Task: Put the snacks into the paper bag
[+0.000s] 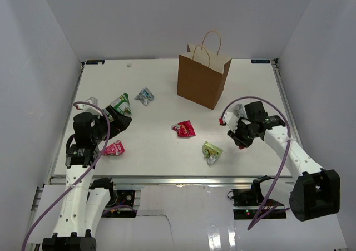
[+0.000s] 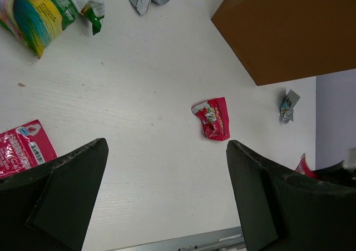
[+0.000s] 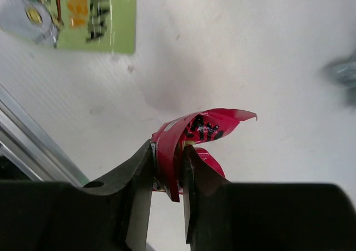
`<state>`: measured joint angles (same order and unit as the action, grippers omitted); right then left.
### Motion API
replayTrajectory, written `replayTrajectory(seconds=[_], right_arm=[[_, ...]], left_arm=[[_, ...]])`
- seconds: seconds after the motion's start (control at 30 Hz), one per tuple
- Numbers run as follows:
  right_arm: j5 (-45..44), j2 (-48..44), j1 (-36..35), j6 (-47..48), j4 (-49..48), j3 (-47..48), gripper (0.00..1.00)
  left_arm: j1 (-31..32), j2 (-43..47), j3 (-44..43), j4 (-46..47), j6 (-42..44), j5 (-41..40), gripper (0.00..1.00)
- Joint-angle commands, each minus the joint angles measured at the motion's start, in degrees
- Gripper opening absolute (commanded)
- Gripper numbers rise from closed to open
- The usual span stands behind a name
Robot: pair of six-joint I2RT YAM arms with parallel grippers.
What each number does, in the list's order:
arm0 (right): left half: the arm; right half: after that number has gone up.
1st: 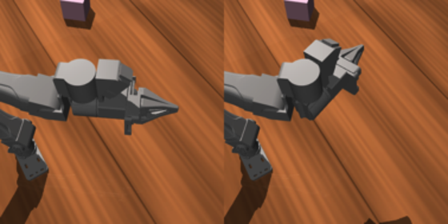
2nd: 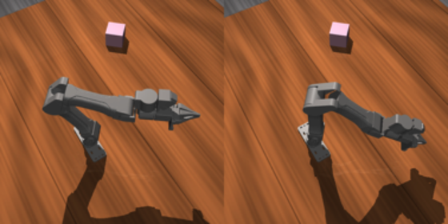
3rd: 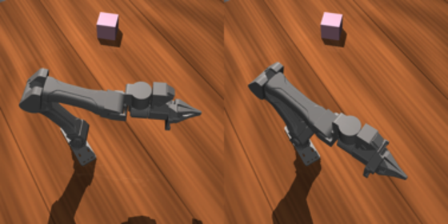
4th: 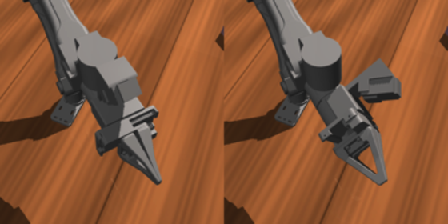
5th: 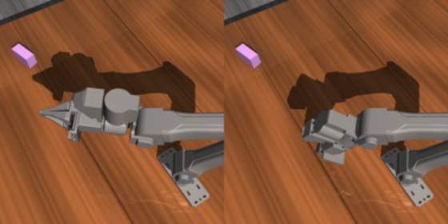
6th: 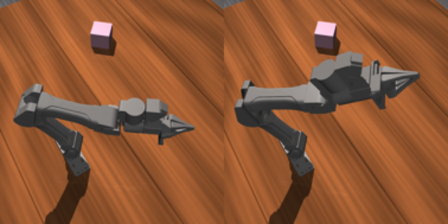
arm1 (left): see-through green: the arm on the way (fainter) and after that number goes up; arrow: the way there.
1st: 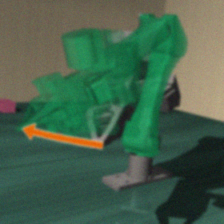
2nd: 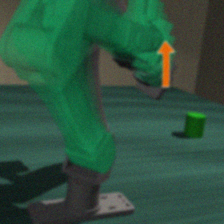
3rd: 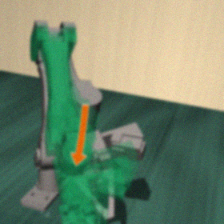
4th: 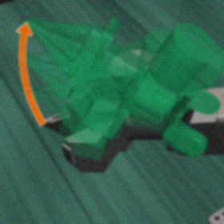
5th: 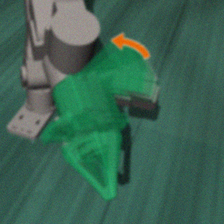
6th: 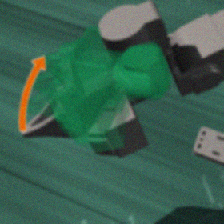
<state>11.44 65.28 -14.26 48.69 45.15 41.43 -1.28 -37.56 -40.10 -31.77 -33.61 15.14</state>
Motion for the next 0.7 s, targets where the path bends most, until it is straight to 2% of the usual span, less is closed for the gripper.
replayTrajectory(seconds=[0.0,0.1,0.13,0.2,0.23,0.27,0.37,0.43,0.67], right_arm=[[10.2,-0.4,0.2,0.0,0.6,12.3,0.18],[16.8,5.8,0.3,-3.9,1.7,28.3,0.17],[20.5,7.7,0.5,-8.1,2.2,37.8,0.17],[23.4,14.0,0.6,-12.6,1.5,47.3,0.17],[25.1,18.6,0.8,-18.4,-0.6,55.9,0.16],[25.6,18.7,0.9,-21.3,-1.7,59.9,0.16],[23.3,27.2,1.3,-30.5,-7.5,71.3,0.15],[20.2,31.9,1.5,-32.7,-9.6,74.7,0.11],[13.9,39.4,2.0,-39.0,-15.4,80.9,0.13]], left_arm=[[0.3,-1.0,0.5,1.7,-0.9,4.1,0.98],[0.3,-1.7,1.0,2.3,-1.5,5.4,0.98],[0.3,-1.7,1.1,2.3,-1.7,6.0,0.98],[0.3,-1.9,1.4,2.3,-2.2,6.7,0.98],[0.3,-1.7,1.8,2.4,-2.5,7.3,0.98],[0.3,-1.7,1.8,2.5,-2.7,7.7,0.98],[0.3,-1.7,2.0,2.7,-2.6,10.3,0.98],[0.3,-1.6,2.3,2.7,-2.4,11.6,0.98],[0.3,0.3,4.1,2.4,-4.3,15.1,0.98]])
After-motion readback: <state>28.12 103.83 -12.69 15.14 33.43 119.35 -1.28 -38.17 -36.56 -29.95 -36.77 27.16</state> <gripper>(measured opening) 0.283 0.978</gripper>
